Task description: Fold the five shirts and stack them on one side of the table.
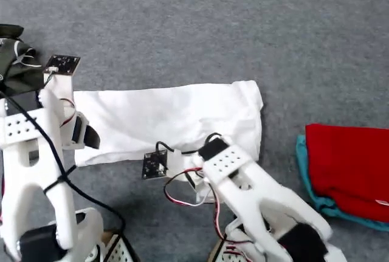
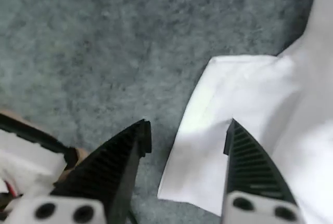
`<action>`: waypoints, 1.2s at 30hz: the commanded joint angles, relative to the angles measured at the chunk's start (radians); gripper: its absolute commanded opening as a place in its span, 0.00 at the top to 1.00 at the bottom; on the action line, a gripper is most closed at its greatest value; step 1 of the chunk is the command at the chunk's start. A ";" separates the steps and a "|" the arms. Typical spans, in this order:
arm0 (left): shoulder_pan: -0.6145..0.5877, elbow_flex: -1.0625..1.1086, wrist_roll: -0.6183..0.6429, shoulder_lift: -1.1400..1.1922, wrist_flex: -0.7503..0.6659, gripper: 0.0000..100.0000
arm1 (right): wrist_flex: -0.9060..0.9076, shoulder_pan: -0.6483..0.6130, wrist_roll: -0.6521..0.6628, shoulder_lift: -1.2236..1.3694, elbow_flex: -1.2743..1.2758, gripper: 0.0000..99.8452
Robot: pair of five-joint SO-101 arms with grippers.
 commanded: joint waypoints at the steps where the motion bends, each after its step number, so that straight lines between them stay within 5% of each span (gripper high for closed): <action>1: 0.003 0.003 -0.003 -0.050 -0.003 0.74 | -0.057 -0.019 -0.020 0.090 -0.001 0.75; 4: 0.003 0.002 -0.003 -0.050 -0.002 0.74 | -0.066 -0.018 -0.021 0.133 -0.012 0.77; 12: 0.003 0.002 -0.003 -0.050 0.000 0.74 | -0.071 0.033 -0.021 0.142 -0.021 0.98; 20: 0.003 -0.002 -0.003 -0.050 0.000 0.74 | -0.092 0.202 -0.020 0.136 -0.093 0.98; 31: 0.003 -0.002 -0.006 -0.050 0.000 0.74 | 0.229 0.217 -0.015 0.136 -0.486 0.98; 36: 0.003 -0.003 -0.006 -0.050 0.000 0.74 | 0.236 0.269 0.023 0.173 -0.641 1.00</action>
